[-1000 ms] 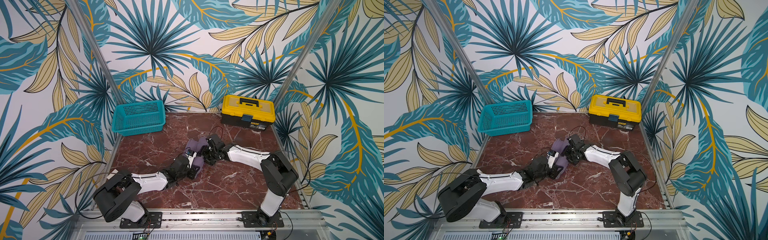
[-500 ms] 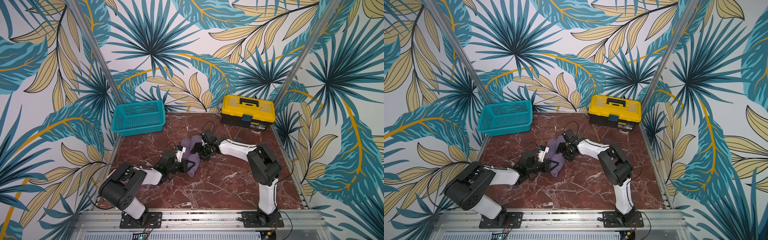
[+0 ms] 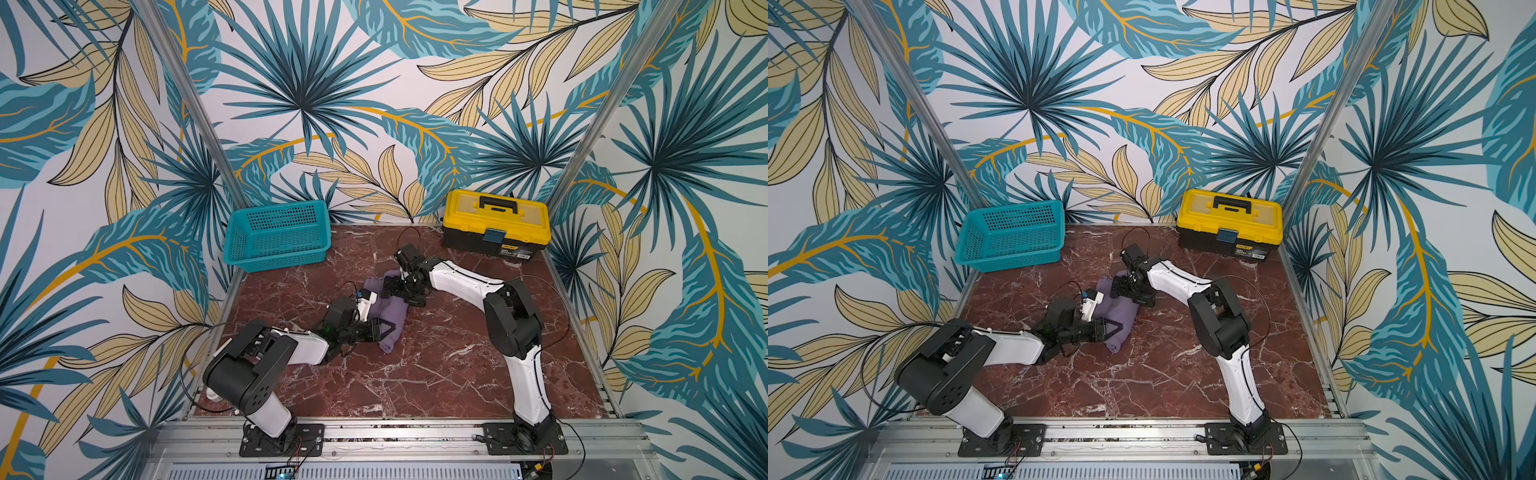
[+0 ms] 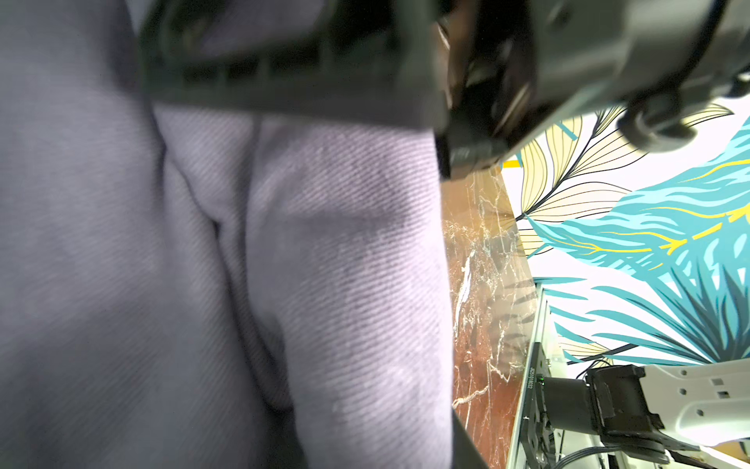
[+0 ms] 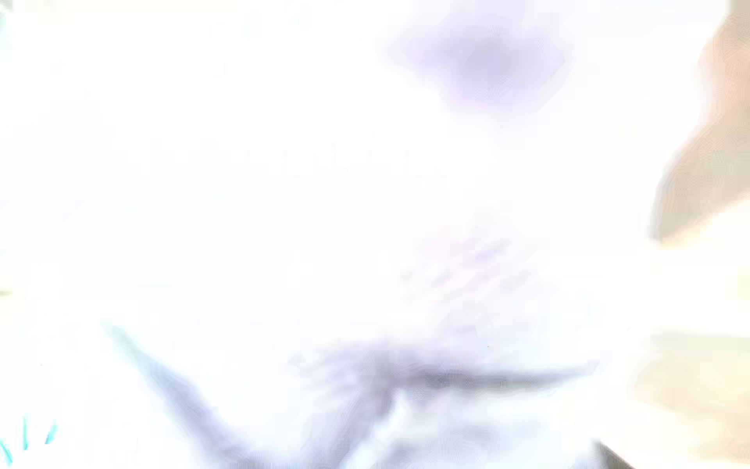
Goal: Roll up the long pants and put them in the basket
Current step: Roll the long pant at the center of the board.
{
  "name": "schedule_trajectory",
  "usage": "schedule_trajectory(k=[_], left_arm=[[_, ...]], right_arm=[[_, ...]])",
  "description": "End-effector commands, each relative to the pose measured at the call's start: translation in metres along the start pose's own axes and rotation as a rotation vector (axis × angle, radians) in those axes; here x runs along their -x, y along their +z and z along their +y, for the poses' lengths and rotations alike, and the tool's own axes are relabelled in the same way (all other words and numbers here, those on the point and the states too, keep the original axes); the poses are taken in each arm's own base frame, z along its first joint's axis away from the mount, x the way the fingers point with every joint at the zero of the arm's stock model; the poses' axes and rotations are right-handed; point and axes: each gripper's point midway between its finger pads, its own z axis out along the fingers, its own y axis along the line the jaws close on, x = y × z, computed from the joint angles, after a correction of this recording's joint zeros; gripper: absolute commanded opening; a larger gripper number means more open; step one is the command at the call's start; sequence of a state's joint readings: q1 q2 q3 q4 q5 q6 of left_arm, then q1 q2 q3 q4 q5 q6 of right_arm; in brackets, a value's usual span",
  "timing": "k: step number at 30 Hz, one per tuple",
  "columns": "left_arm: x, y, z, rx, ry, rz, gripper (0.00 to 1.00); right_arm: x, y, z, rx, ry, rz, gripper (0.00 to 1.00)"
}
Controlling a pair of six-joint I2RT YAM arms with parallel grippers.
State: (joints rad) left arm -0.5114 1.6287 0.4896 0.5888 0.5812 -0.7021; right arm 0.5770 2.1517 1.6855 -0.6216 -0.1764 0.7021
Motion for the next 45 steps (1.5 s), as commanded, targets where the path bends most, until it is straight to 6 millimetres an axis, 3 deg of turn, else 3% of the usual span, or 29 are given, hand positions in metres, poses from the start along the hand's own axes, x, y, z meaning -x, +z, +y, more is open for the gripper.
schedule_trajectory(k=[1, 6, 10, 12, 15, 18, 21, 25, 32, 41, 45], left_arm=[[-0.053, 0.001, 0.039, 0.110, -0.171, 0.139, 0.00], [-0.055, 0.003, 0.041, 0.115, -0.186, 0.154, 0.00], [-0.053, 0.003, 0.041, 0.115, -0.194, 0.145, 0.00], [-0.050, 0.004, 0.038, 0.104, -0.193, 0.134, 0.00], [-0.044, 0.005, 0.032, 0.077, -0.186, 0.118, 0.00], [-0.042, 0.006, 0.027, 0.066, -0.176, 0.126, 0.00], [-0.043, 0.005, 0.029, 0.077, -0.176, 0.141, 0.00], [-0.044, 0.002, 0.031, 0.095, -0.167, 0.153, 0.00], [-0.036, -0.003, 0.032, 0.101, -0.170, 0.120, 0.00], [-0.035, -0.008, 0.037, 0.116, -0.181, 0.102, 0.00], [-0.031, -0.011, 0.038, 0.133, -0.172, 0.084, 0.00]], right_arm=[[0.014, -0.041, 0.008, 0.047, -0.018, -0.050, 0.99], [0.009, -0.074, 0.021, 0.134, -0.130, -0.058, 0.99], [-0.004, -0.092, -0.002, 0.117, -0.100, -0.060, 0.99], [-0.019, -0.090, -0.017, 0.115, -0.074, -0.044, 0.99], [-0.031, -0.076, -0.022, 0.183, -0.040, -0.056, 0.99], [-0.014, -0.065, 0.008, 0.370, -0.031, -0.131, 0.99], [0.002, -0.067, 0.032, 0.503, -0.044, -0.217, 0.99], [0.000, -0.061, 0.040, 0.512, -0.071, -0.204, 0.99], [-0.024, -0.014, 0.013, 0.431, 0.036, -0.067, 0.99], [-0.030, -0.014, -0.010, 0.265, -0.019, -0.027, 0.99], [-0.033, -0.035, -0.021, 0.202, -0.018, -0.039, 0.99]])
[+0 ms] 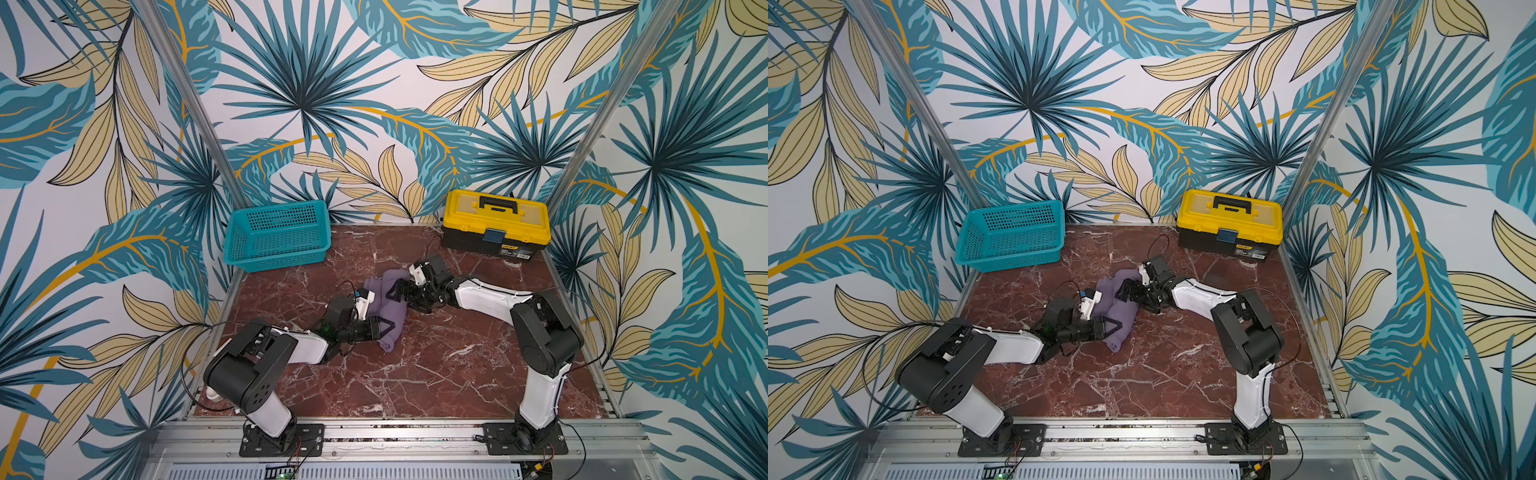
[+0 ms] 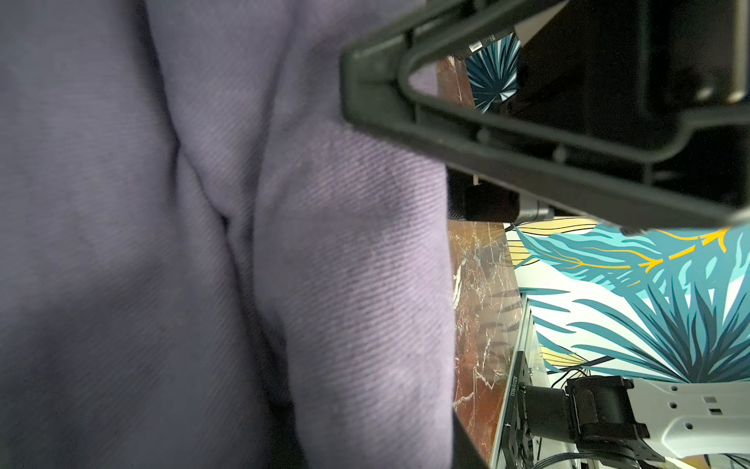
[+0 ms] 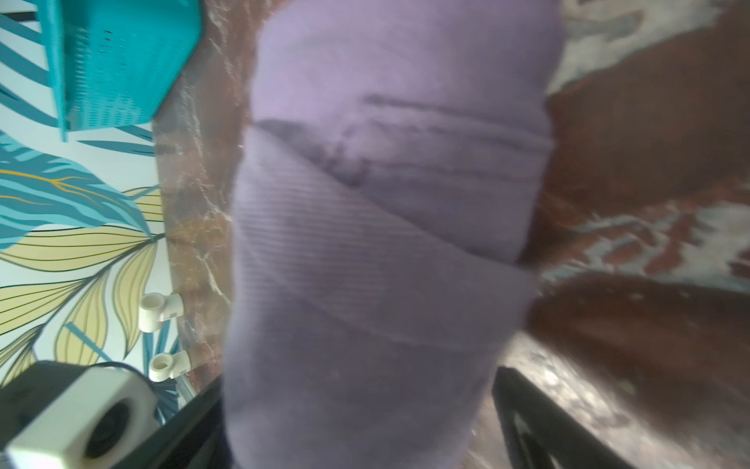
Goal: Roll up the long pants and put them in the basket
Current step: Roll the long pant at the center of the board.
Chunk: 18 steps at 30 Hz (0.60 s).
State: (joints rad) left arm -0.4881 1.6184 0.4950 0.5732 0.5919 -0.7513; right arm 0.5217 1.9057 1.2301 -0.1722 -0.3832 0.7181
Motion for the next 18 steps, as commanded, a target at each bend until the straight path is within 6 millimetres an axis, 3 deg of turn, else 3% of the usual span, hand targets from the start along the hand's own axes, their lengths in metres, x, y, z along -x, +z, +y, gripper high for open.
schedule_trajectory(k=[1, 4, 10, 18], left_arm=[[-0.034, -0.007, 0.036, 0.128, -0.107, 0.089, 0.00], [-0.033, -0.007, 0.034, 0.117, -0.105, 0.090, 0.00], [-0.033, -0.007, 0.032, 0.110, -0.106, 0.086, 0.00], [-0.023, 0.001, 0.029, 0.089, -0.095, 0.060, 0.00]], right_arm=[[-0.012, -0.020, -0.013, -0.107, -0.023, 0.033, 0.99], [-0.018, -0.012, -0.015, -0.086, 0.008, 0.062, 0.99], [-0.011, 0.025, 0.008, 0.102, 0.086, -0.002, 0.99], [-0.028, 0.059, -0.001, 0.012, 0.140, 0.047, 0.99]])
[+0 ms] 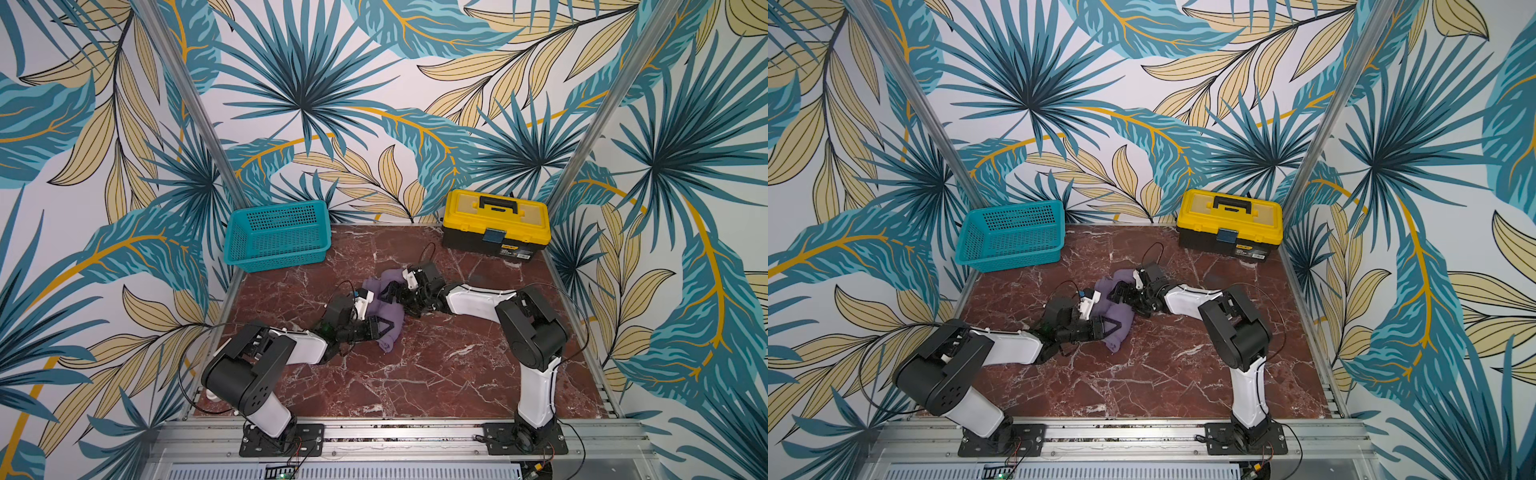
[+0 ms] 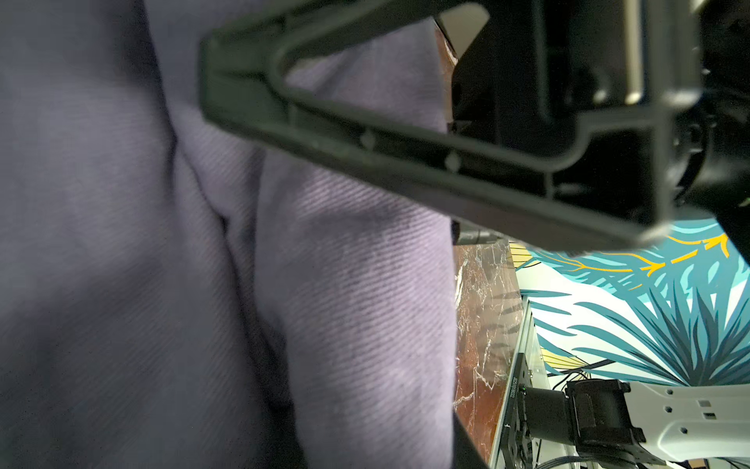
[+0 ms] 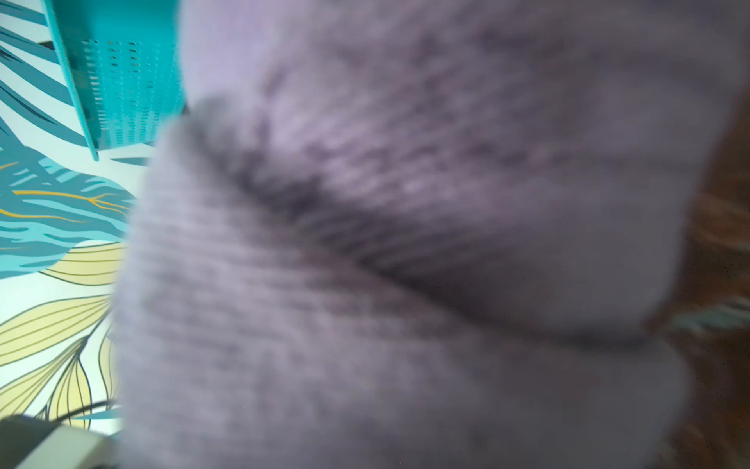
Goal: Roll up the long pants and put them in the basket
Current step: Roll the long pant at the center of the board, then pick up the long pant at the center of the board, then move the bin to the center of the board.
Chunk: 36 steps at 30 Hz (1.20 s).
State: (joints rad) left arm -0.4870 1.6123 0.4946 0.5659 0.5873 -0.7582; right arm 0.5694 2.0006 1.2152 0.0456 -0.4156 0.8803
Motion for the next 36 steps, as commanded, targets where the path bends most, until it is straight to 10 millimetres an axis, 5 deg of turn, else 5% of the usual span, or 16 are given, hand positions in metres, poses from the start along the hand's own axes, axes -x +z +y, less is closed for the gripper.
schedule_trajectory(k=[1, 5, 7, 10, 12, 18, 25, 31, 36], left_arm=[[-0.021, 0.002, 0.031, 0.104, -0.084, 0.056, 0.00], [-0.007, 0.003, 0.026, 0.187, -0.032, 0.021, 0.21], [0.000, -0.001, 0.021, 0.207, -0.020, -0.015, 0.44], [0.002, -0.015, 0.019, 0.256, -0.008, -0.053, 0.63], [0.000, -0.031, 0.023, 0.325, 0.002, -0.064, 0.99], [0.008, -0.125, 0.058, 0.700, 0.049, -0.146, 1.00], [0.094, -0.231, 0.072, 0.806, -0.037, -0.382, 0.96], [0.151, -0.279, 0.134, 0.717, -0.390, -0.562, 0.85], [0.206, -0.292, 0.154, 0.618, -0.454, -0.706, 0.85]], right_arm=[[-0.024, 0.020, -0.032, -0.155, 0.066, 0.047, 0.96], [-0.021, 0.002, -0.067, -0.402, 0.066, 0.019, 0.79], [-0.009, -0.012, -0.079, -0.510, 0.041, -0.015, 0.71], [0.011, -0.031, -0.082, -0.626, -0.040, -0.025, 0.66], [0.025, -0.042, -0.088, -0.701, -0.099, -0.020, 0.61], [0.060, -0.077, -0.113, -0.914, -0.258, -0.040, 0.59], [0.091, -0.072, -0.094, -0.979, -0.443, -0.042, 0.59], [0.086, -0.040, -0.080, -1.002, -0.596, 0.056, 0.62], [0.078, -0.030, -0.084, -1.043, -0.673, 0.092, 0.64]])
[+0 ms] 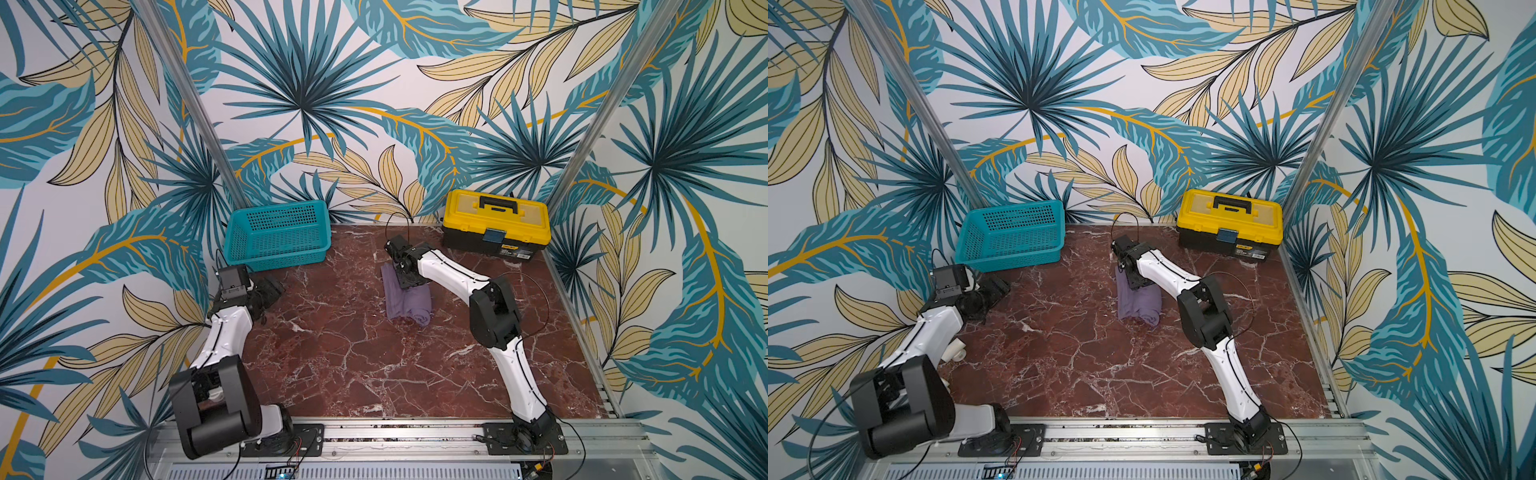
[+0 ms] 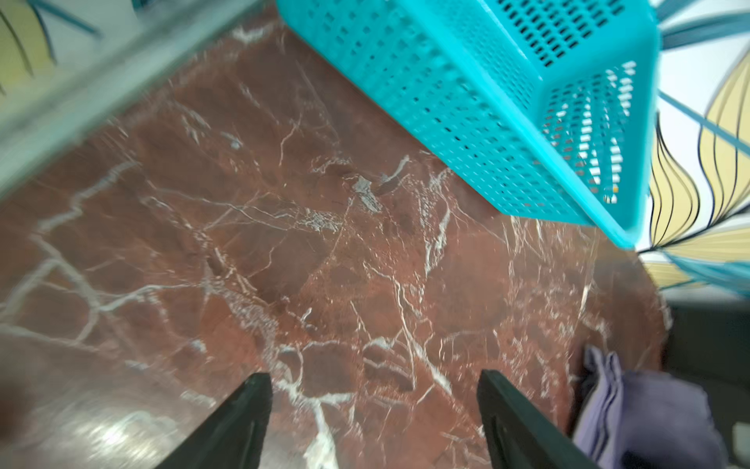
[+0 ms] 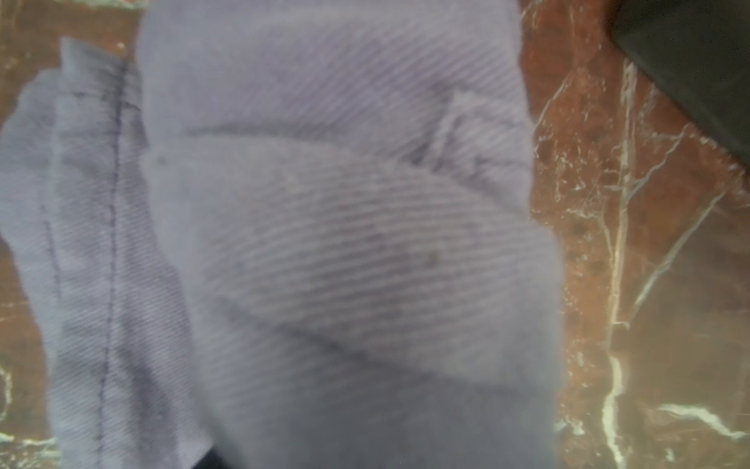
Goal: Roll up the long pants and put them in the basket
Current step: Move the bin to the center of the board.
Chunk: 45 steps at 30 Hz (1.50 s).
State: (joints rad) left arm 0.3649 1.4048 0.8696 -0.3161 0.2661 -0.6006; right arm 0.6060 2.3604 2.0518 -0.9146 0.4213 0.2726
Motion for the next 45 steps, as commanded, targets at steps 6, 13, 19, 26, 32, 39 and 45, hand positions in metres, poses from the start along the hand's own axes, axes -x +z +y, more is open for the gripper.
schedule_trajectory(k=[6, 13, 19, 26, 32, 39, 45], left_arm=[[0.084, 0.024, -0.064, -0.267, -0.163, -0.125, 0.84], [0.110, 0.050, -0.064, -0.220, -0.210, -0.141, 0.83], [0.119, 0.085, -0.040, -0.074, -0.298, -0.132, 0.83], [0.120, 0.122, -0.023, 0.024, -0.400, -0.084, 0.61], [0.121, 0.120, -0.045, -0.051, -0.457, -0.086, 0.20], [0.065, 0.084, -0.064, -0.040, -0.511, -0.014, 0.00], [-0.013, 0.037, -0.052, 0.171, -0.447, -0.075, 0.00]], right_arm=[[-0.046, 0.028, 0.009, -0.075, -0.199, 0.137, 0.64], [-0.059, 0.031, 0.032, 0.006, -0.196, 0.174, 0.65], [-0.059, 0.023, 0.033, 0.029, -0.199, 0.171, 0.55], [-0.072, 0.008, 0.041, 0.131, -0.203, 0.208, 0.00], [-0.080, -0.025, 0.049, 0.280, -0.204, 0.194, 0.00], [-0.095, -0.093, 0.068, 0.587, -0.212, 0.176, 0.00], [-0.071, -0.212, 0.068, 0.884, -0.171, -0.021, 0.00]])
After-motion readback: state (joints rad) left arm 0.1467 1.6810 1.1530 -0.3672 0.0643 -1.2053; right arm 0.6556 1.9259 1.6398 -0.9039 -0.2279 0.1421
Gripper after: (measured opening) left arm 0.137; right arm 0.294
